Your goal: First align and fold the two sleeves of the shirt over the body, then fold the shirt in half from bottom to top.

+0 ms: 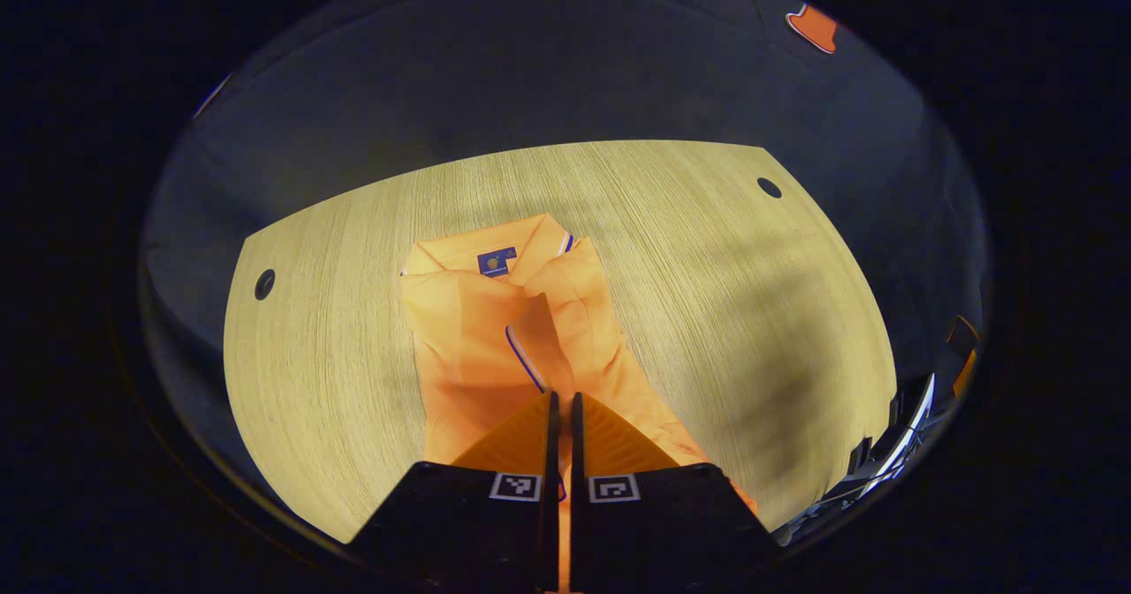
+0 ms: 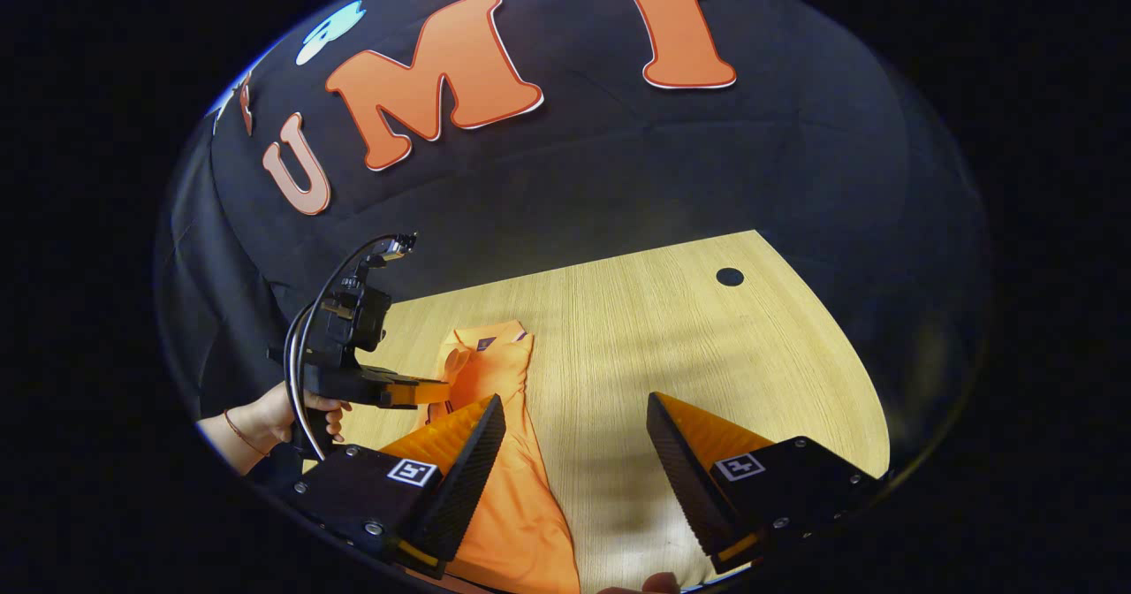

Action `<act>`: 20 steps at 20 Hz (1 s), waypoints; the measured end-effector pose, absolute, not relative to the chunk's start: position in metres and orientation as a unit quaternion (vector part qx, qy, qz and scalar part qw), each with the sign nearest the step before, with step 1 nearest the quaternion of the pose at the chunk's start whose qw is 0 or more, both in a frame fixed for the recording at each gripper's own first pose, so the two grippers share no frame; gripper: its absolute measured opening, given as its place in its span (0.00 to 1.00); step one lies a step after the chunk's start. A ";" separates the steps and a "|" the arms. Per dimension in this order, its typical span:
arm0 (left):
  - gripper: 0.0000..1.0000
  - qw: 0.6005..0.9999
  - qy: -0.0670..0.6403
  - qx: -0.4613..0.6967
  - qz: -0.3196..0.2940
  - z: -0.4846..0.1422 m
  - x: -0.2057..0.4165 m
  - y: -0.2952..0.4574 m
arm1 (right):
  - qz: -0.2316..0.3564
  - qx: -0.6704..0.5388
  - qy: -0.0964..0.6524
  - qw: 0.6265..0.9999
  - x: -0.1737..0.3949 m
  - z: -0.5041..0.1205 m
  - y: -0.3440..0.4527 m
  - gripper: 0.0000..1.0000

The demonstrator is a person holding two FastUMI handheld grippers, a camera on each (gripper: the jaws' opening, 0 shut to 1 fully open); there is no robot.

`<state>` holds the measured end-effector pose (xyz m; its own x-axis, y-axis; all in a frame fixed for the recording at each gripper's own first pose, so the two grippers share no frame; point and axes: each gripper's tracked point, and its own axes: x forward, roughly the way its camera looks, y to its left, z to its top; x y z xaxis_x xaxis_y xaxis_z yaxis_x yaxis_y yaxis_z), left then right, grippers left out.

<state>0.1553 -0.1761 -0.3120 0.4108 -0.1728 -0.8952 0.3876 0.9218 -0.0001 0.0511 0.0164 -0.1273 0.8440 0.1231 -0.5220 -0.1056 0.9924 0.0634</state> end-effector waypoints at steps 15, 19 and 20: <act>0.98 0.852 0.493 -0.016 -0.173 -0.273 0.102 -0.138 | 0.088 -0.017 0.309 0.947 0.048 -0.157 0.058 0.98; 0.98 0.865 0.480 0.005 -0.145 -0.271 0.070 -0.079 | 0.103 -0.049 0.341 0.933 0.034 -0.186 0.077 0.98; 0.98 0.864 0.484 0.010 -0.137 -0.278 0.060 -0.065 | 0.105 -0.055 0.351 0.929 0.029 -0.195 0.081 0.98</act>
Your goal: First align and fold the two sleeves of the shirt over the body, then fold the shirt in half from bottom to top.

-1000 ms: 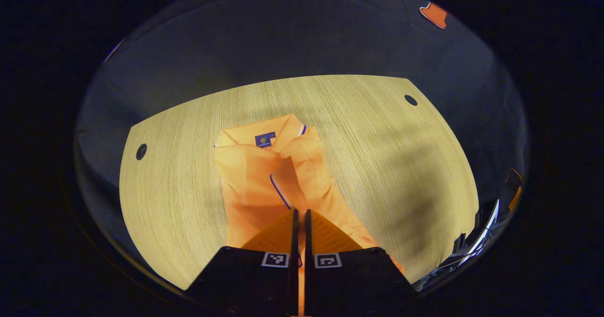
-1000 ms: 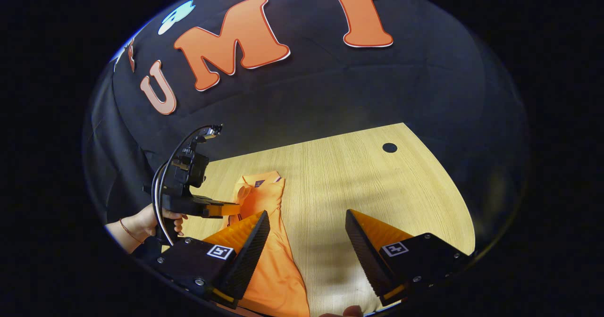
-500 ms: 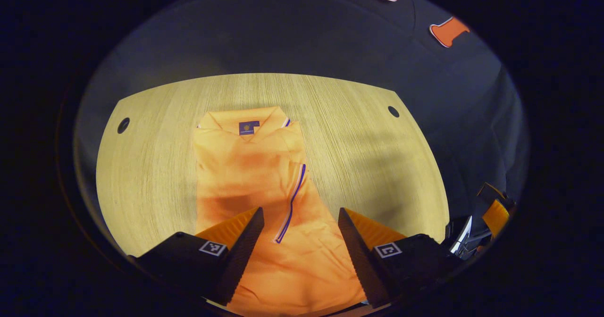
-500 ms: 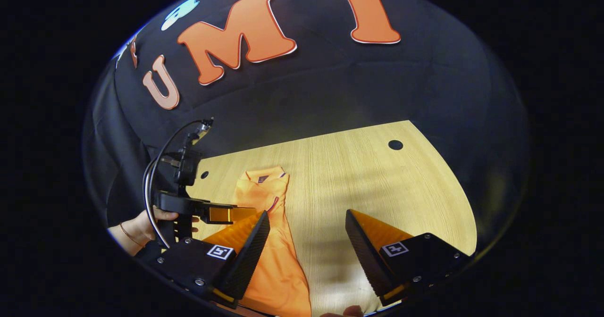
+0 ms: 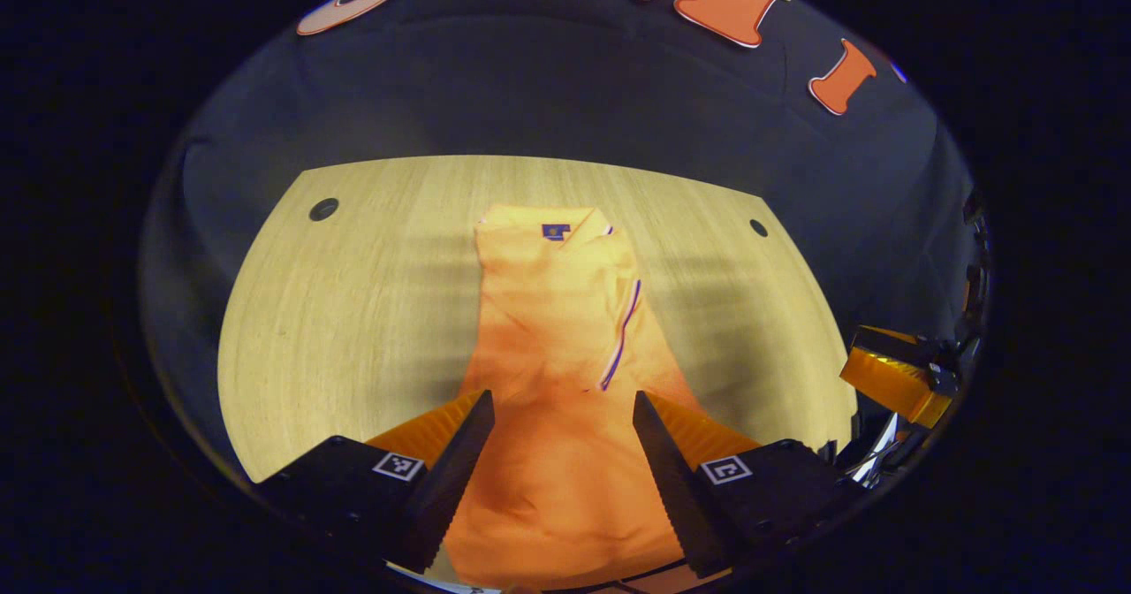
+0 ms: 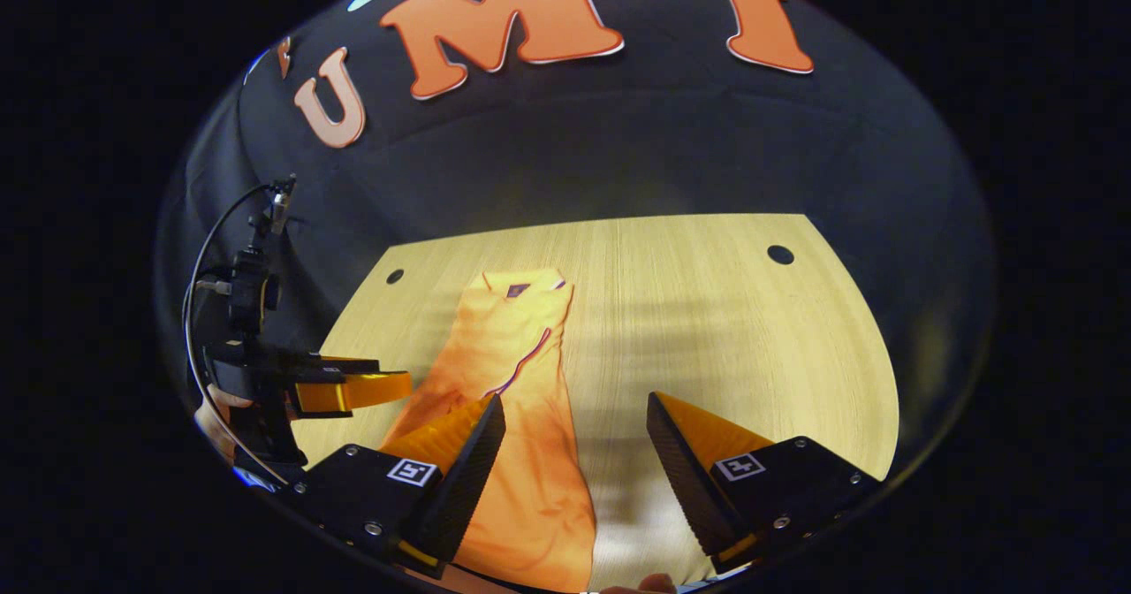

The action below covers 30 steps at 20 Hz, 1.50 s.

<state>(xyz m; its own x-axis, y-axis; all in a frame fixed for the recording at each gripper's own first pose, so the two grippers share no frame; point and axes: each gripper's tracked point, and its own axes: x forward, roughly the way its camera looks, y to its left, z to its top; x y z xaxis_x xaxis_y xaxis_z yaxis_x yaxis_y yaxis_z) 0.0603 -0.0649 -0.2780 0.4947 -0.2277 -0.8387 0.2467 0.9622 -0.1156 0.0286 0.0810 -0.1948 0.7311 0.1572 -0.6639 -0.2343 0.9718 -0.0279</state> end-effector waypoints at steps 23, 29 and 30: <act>0.99 0.774 0.628 0.047 -0.074 -0.382 -0.166 0.038 | 0.050 -0.090 0.606 0.789 -0.182 -0.370 0.075 0.99; 0.99 0.754 0.653 0.060 -0.043 -0.395 -0.184 0.045 | 0.032 -0.115 0.616 0.778 -0.180 -0.391 0.074 0.99; 0.99 0.751 0.657 0.061 -0.040 -0.399 -0.186 0.046 | 0.030 -0.123 0.618 0.776 -0.181 -0.393 0.072 0.99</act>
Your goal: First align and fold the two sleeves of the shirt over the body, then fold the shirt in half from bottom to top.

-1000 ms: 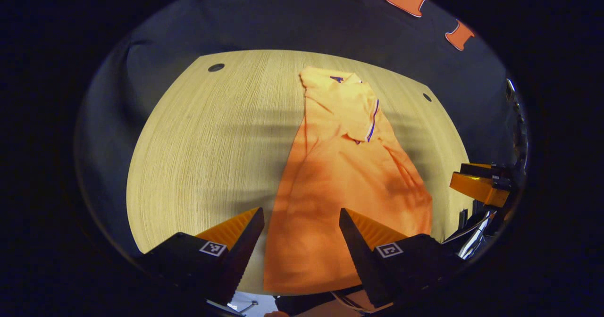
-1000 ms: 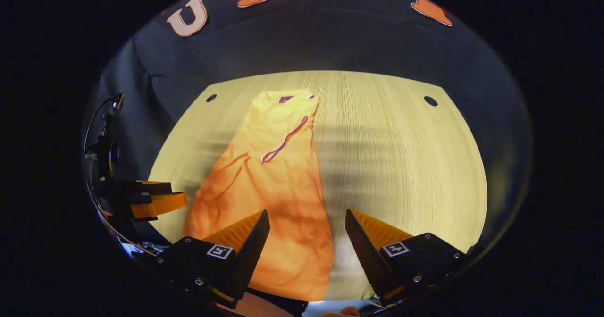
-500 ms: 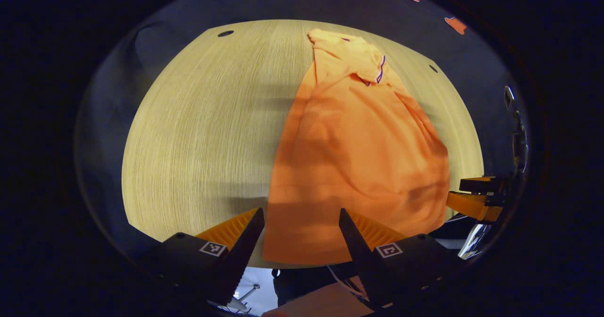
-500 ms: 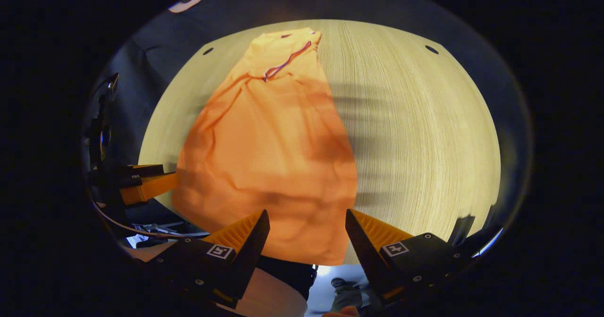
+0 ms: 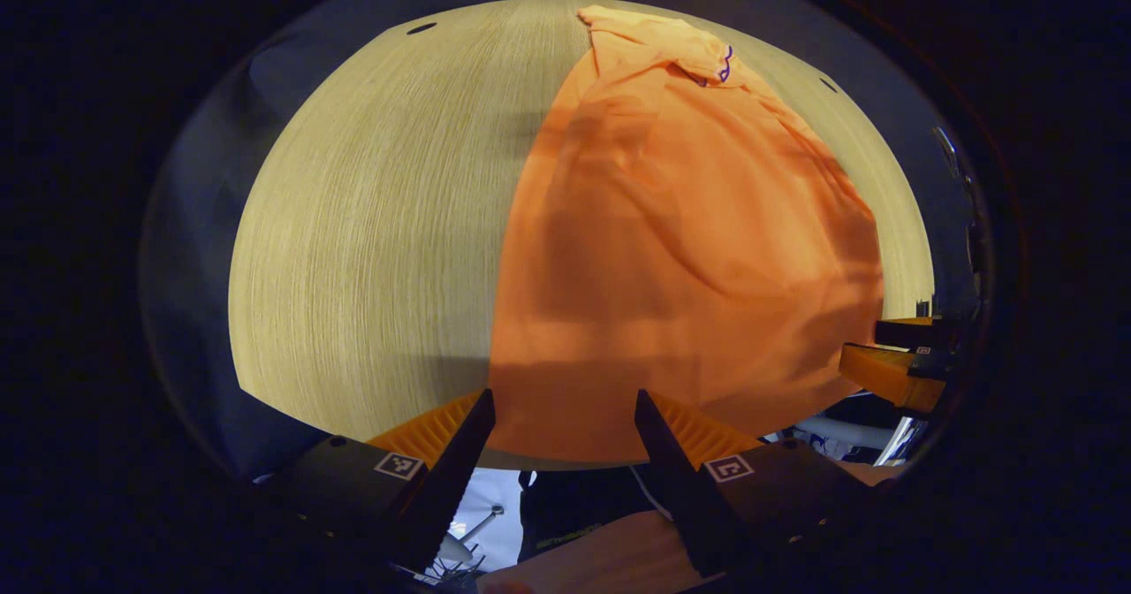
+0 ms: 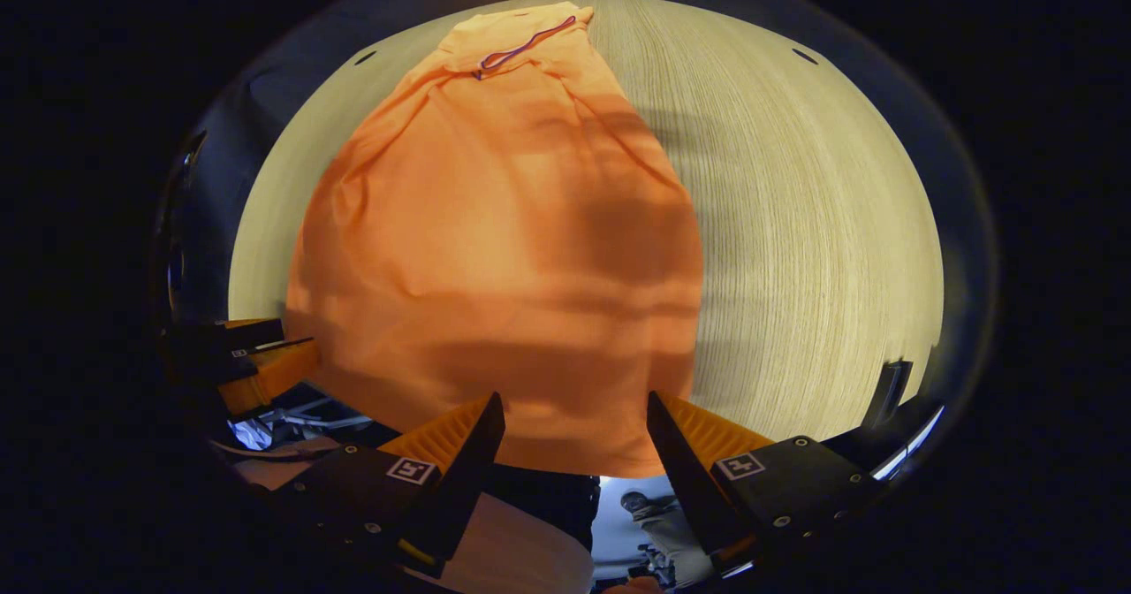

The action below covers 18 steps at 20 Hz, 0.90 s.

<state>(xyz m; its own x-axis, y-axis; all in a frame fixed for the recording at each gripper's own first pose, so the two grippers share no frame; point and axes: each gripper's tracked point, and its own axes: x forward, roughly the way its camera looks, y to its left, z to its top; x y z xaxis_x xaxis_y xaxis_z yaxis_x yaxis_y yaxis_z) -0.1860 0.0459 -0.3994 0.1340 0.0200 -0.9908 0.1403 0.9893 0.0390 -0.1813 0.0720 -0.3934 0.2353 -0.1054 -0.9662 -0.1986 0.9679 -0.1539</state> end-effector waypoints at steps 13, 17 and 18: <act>0.98 0.755 0.651 0.080 -0.028 -0.406 -0.183 0.047 | 0.029 -0.172 0.624 0.762 -0.187 -0.405 0.066 0.97; 0.93 0.760 0.643 0.087 -0.039 -0.406 -0.182 0.043 | 0.025 -0.168 0.619 0.767 -0.186 -0.404 0.065 0.72; 0.84 0.761 0.641 0.091 -0.044 -0.407 -0.181 0.040 | 0.024 -0.166 0.617 0.769 -0.185 -0.405 0.065 0.67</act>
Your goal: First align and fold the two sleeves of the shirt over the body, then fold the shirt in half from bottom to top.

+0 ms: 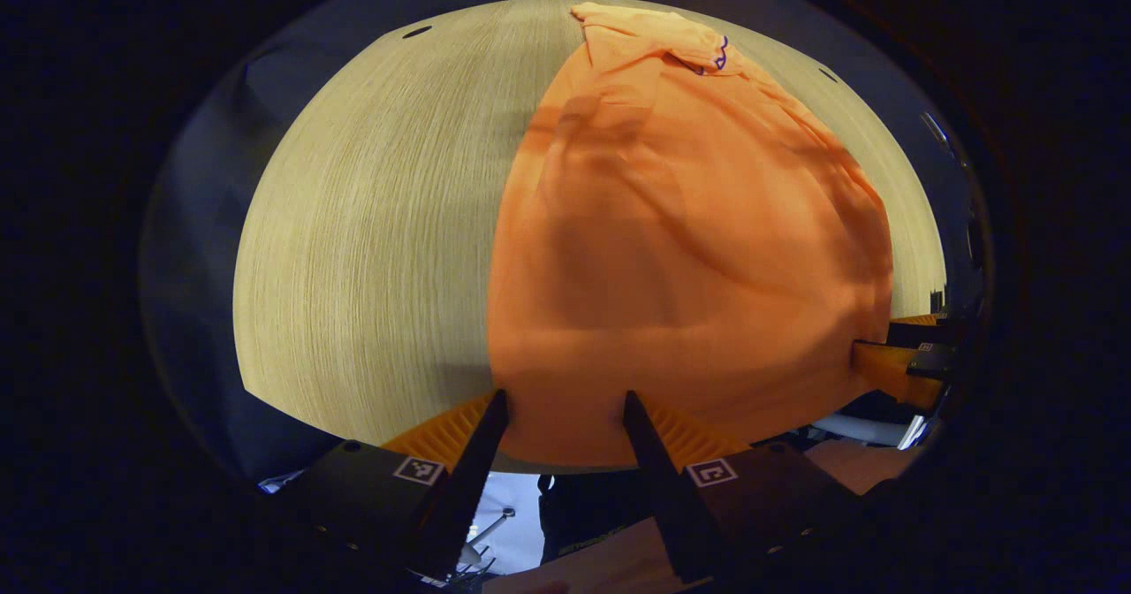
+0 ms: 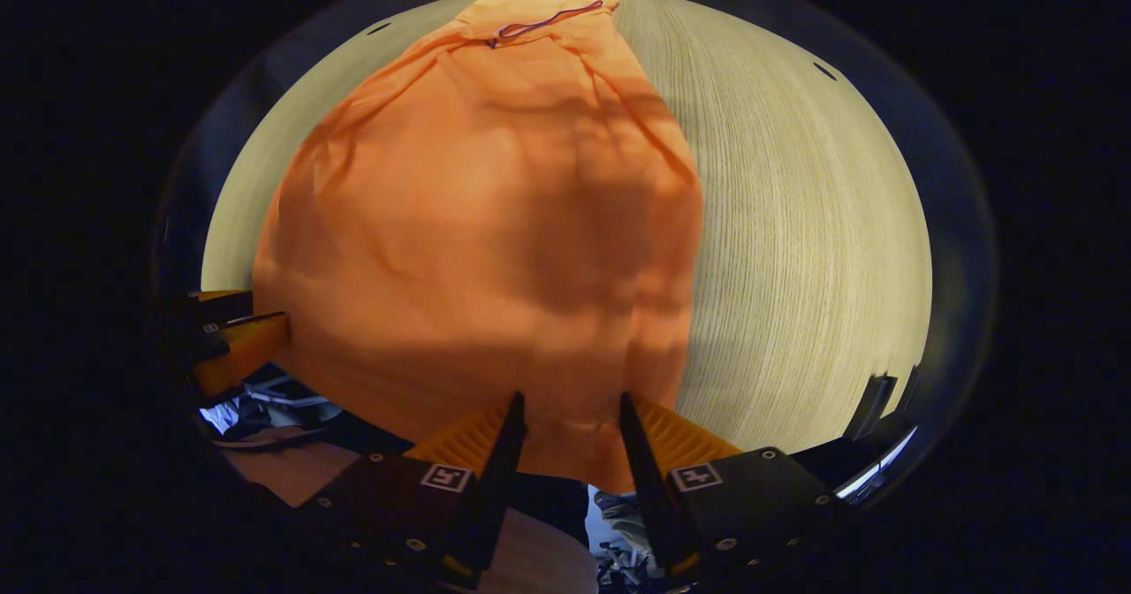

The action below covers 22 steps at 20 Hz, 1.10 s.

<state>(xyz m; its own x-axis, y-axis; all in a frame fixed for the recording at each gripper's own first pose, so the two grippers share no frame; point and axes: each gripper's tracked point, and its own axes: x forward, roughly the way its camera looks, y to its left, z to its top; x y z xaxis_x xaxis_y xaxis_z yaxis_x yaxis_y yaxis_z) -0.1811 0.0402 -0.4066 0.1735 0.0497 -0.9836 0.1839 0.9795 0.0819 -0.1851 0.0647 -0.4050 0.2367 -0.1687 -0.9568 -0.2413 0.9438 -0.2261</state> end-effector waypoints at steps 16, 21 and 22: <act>0.01 0.780 0.623 0.042 -0.045 -0.399 -0.172 0.037 | 0.053 -0.013 0.618 0.784 -0.182 -0.384 0.083 0.00; 0.01 0.799 0.598 0.033 -0.052 -0.370 -0.146 0.031 | 0.066 -0.007 0.593 0.802 -0.154 -0.350 0.091 0.00; 0.01 0.806 0.589 0.035 -0.053 -0.362 -0.137 0.030 | 0.069 0.000 0.589 0.805 -0.146 -0.344 0.094 0.00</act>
